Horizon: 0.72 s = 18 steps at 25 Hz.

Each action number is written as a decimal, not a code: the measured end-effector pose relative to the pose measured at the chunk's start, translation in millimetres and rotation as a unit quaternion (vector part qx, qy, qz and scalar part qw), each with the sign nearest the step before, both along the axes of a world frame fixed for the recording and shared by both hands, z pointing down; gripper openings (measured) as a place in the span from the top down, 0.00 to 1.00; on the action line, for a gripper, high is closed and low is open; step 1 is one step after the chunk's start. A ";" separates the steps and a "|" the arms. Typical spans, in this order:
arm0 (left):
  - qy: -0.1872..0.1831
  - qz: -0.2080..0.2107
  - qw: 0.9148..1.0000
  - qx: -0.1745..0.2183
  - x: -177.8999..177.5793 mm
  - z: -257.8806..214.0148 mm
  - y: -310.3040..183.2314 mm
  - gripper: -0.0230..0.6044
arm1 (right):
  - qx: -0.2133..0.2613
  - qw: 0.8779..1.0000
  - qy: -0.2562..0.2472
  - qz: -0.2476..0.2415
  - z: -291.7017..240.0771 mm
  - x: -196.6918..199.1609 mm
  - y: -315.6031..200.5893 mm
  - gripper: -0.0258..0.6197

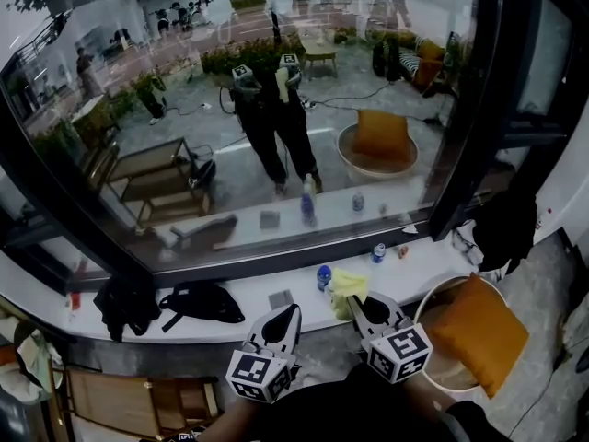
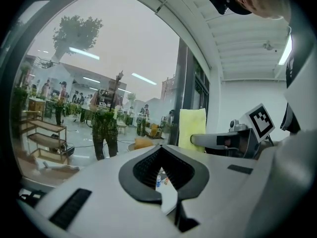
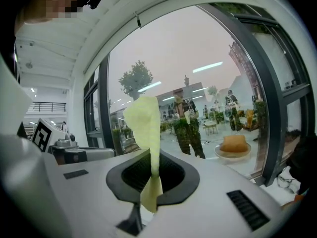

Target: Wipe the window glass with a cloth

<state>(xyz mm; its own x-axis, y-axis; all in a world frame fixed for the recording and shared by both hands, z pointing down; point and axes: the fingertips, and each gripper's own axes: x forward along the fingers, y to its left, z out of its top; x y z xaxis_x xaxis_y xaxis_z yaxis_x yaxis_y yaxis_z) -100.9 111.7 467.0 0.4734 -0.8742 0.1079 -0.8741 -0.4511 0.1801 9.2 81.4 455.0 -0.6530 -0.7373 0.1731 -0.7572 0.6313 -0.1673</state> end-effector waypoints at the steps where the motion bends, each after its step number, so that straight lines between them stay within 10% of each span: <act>1: 0.001 -0.002 1.000 -0.002 0.3 -0.5 -0.7 0.97 | -0.001 1.000 0.000 -0.002 0.3 -0.5 -0.6 0.90; 18: 0.002 -0.006 1.000 -0.005 -3.4 2.8 -6.6 0.97 | -0.009 1.000 -0.003 -0.012 6.0 -9.9 -5.6 0.90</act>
